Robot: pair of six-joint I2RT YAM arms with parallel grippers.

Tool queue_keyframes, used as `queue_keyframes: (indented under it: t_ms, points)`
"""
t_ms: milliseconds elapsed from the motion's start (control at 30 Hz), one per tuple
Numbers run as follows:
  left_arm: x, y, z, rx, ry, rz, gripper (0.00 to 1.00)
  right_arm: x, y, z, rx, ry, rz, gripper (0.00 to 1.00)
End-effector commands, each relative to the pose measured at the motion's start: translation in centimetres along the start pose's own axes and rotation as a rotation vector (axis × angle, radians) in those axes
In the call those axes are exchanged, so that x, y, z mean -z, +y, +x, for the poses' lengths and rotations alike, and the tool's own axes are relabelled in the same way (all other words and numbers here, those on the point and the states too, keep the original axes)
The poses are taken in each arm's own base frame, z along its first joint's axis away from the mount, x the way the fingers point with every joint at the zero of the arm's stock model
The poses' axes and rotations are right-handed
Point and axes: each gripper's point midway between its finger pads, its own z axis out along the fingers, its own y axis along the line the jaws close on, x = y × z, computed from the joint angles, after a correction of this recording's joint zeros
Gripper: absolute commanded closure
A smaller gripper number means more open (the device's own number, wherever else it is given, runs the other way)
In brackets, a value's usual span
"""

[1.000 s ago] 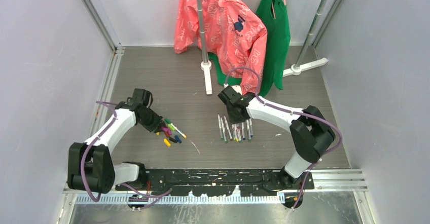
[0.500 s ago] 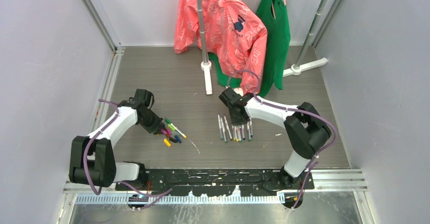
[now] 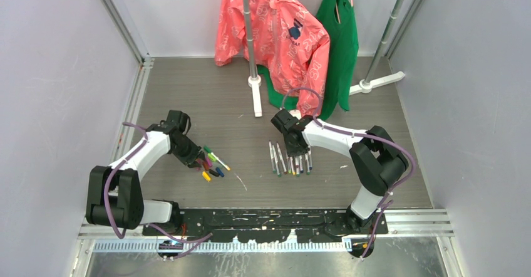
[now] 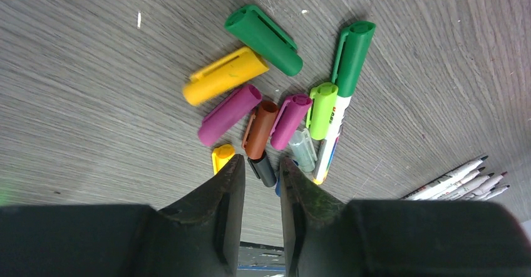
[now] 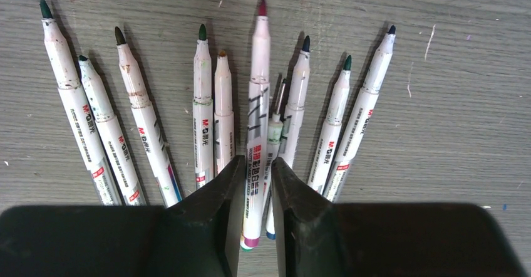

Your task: Open the pen caps

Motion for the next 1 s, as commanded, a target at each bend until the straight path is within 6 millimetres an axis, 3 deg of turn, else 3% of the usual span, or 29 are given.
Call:
queue_keyframes:
  t_ms: [0, 267, 467, 733, 967]
  points:
    - [0.2, 0.1, -0.1, -0.001, -0.003, -0.005, 0.72, 0.2, -0.4, -0.6, -0.022, -0.026, 0.017, 0.72]
    - [0.8, 0.0, -0.1, 0.006, -0.010, 0.005, 0.69, 1.6, -0.4, -1.5, -0.030, -0.056, 0.001, 0.71]
    - [1.6, -0.2, 0.0, 0.013, -0.024, 0.028, 0.69, 4.6, 0.6, -3.3, -0.044, -0.115, -0.083, 0.67]
    - [4.1, -1.6, 0.1, 0.005, -0.064, 0.154, 0.68, 8.9, 5.4, -5.7, 0.029, -0.189, -0.303, 0.63]
    - [7.5, -3.2, 0.1, -0.044, -0.138, 0.323, 0.48, 10.0, 11.5, -6.5, 0.205, -0.171, -0.362, 0.59]
